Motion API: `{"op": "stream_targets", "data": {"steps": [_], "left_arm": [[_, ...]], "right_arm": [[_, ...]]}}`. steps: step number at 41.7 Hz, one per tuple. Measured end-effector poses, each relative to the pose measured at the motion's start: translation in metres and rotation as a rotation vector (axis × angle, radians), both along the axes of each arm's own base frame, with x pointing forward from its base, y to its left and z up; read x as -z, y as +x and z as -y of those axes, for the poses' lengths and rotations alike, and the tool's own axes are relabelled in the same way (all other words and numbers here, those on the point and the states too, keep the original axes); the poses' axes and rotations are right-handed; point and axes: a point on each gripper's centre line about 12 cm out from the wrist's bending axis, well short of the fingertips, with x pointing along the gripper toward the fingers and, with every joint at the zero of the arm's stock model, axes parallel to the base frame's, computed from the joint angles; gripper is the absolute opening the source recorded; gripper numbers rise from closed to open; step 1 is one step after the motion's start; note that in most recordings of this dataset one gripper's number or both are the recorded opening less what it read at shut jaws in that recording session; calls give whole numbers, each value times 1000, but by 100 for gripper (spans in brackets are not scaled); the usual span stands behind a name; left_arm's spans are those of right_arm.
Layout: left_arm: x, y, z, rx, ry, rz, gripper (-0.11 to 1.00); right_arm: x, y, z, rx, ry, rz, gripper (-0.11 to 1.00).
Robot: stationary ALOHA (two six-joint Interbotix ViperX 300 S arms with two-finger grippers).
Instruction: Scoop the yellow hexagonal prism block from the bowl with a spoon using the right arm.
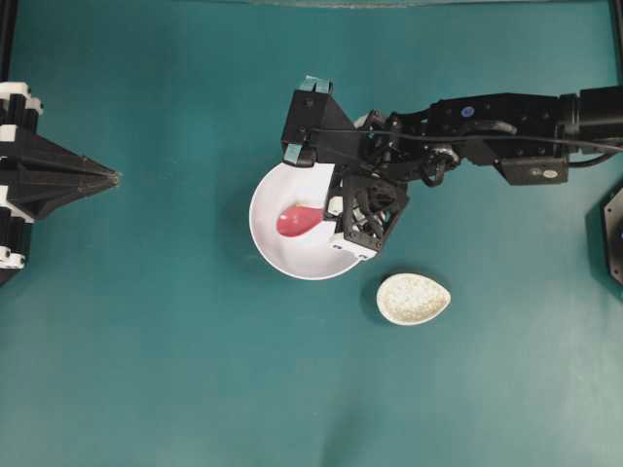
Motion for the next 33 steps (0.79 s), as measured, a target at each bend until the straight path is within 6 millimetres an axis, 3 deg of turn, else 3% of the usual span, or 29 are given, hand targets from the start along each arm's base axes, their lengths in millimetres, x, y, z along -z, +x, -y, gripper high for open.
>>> {"op": "stream_targets", "data": {"steps": [14, 33], "left_arm": [[0, 0, 0, 0, 0, 0, 0], [0, 0, 0, 0, 0, 0, 0]], "right_arm": [[-10, 6, 2, 11, -9, 54, 24], [-76, -8, -1, 8, -27, 209, 24]]}}
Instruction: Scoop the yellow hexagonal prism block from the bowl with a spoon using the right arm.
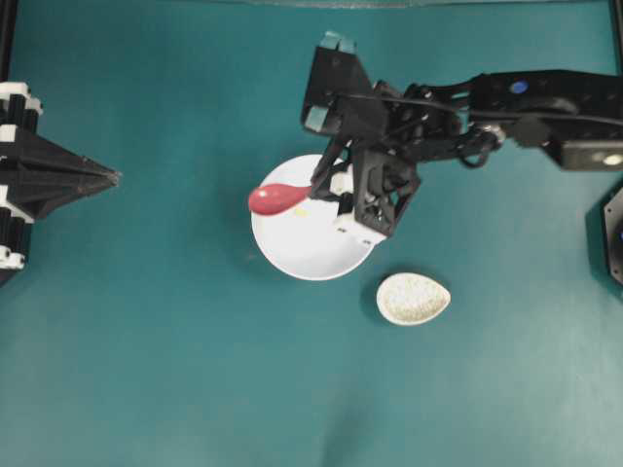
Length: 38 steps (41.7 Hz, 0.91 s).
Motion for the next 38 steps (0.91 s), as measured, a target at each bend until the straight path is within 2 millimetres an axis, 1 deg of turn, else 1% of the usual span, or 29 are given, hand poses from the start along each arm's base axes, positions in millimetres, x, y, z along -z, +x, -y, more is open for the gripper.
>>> {"op": "stream_targets", "data": {"steps": [7, 20, 27, 38], "left_arm": [[0, 0, 0, 0, 0, -2, 0], [1, 0, 0, 0, 0, -5, 0], [1, 0, 0, 0, 0, -6, 0], [2, 1, 0, 0, 0, -11, 0]], "right_arm": [[-15, -7, -1, -5, -1, 21, 24], [-16, -27, -4, -9, 10, -12, 24], [-17, -47, -7, -1, 18, -12, 24], [-19, -87, -9, 21, 28, 4, 24]]}}
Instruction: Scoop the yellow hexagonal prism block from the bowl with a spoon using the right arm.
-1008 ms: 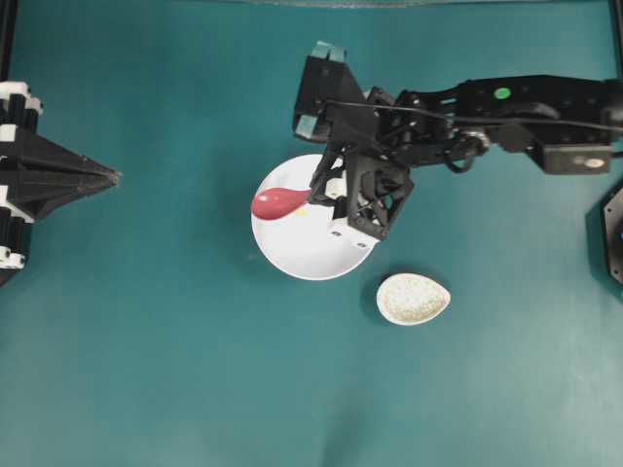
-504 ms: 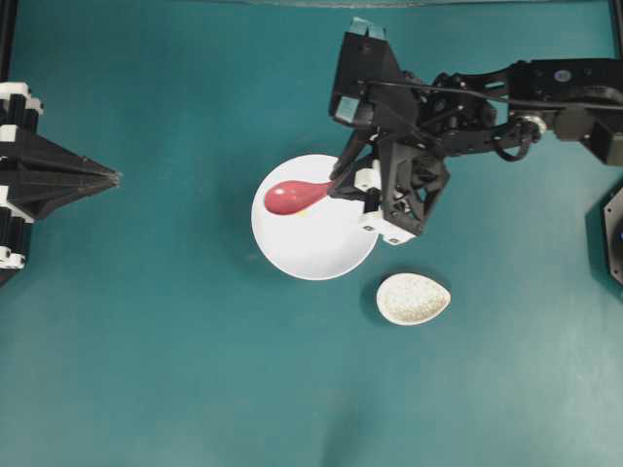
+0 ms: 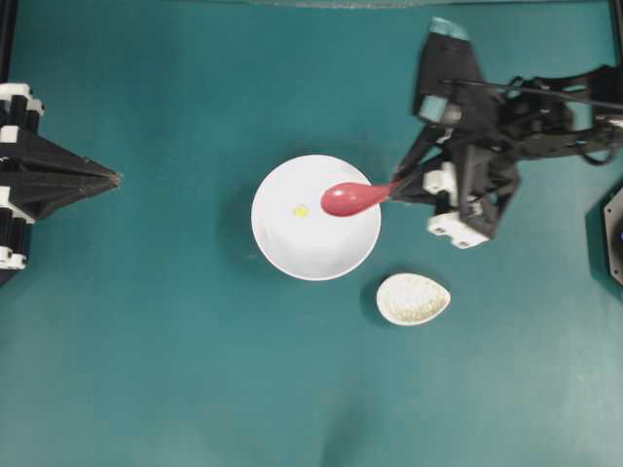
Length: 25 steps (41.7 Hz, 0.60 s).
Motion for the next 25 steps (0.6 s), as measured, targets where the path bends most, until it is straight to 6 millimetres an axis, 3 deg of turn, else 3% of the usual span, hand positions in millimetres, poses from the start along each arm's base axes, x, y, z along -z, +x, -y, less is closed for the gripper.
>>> {"op": "stream_targets", "data": {"steps": [11, 25], "left_arm": [[0, 0, 0, 0, 0, -2, 0], [0, 0, 0, 0, 0, -2, 0]], "right_arm": [[-7, -31, -5, 17, 24, 13, 24], [-3, -35, -5, 15, 14, 3, 24]]}}
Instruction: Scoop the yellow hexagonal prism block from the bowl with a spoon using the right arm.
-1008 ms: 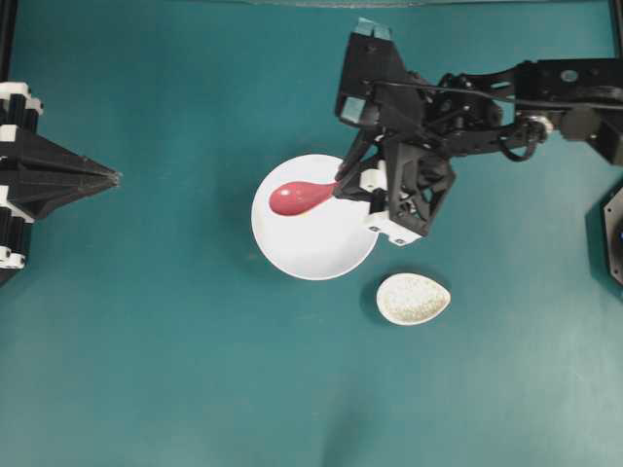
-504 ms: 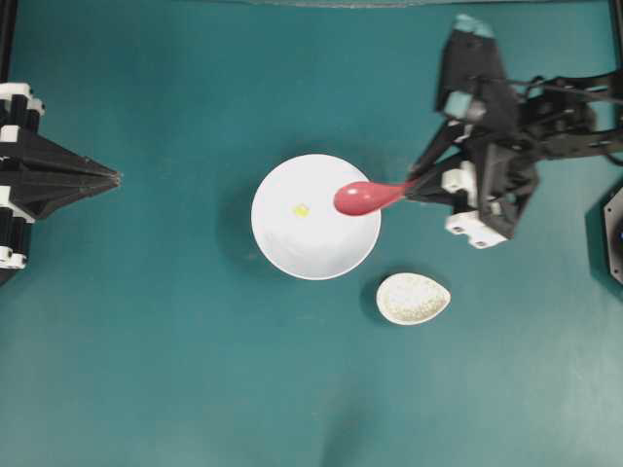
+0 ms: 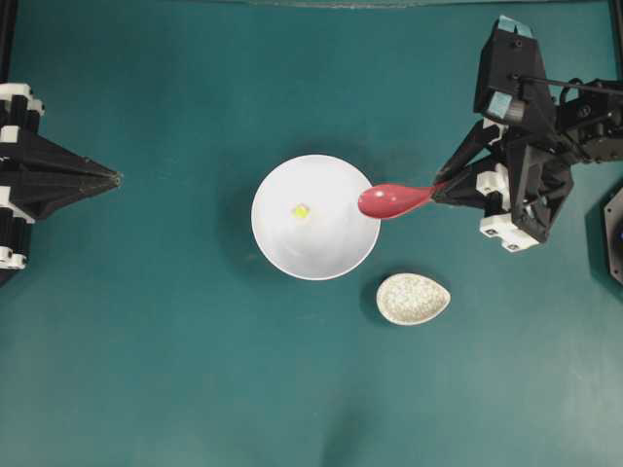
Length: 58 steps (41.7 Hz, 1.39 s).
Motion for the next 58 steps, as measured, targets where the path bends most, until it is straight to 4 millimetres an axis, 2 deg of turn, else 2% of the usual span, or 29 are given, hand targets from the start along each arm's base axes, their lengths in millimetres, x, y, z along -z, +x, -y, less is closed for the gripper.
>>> {"op": "stream_targets", "data": {"steps": [12, 37, 58], "left_arm": [[0, 0, 0, 0, 0, 0, 0], [0, 0, 0, 0, 0, 2, 0], [0, 0, 0, 0, 0, 0, 0]], "right_arm": [[18, 9, 3, -5, -17, -63, 24], [64, 64, 12, -29, -19, -261, 24], [86, 78, 15, -36, -26, -318, 24]]}}
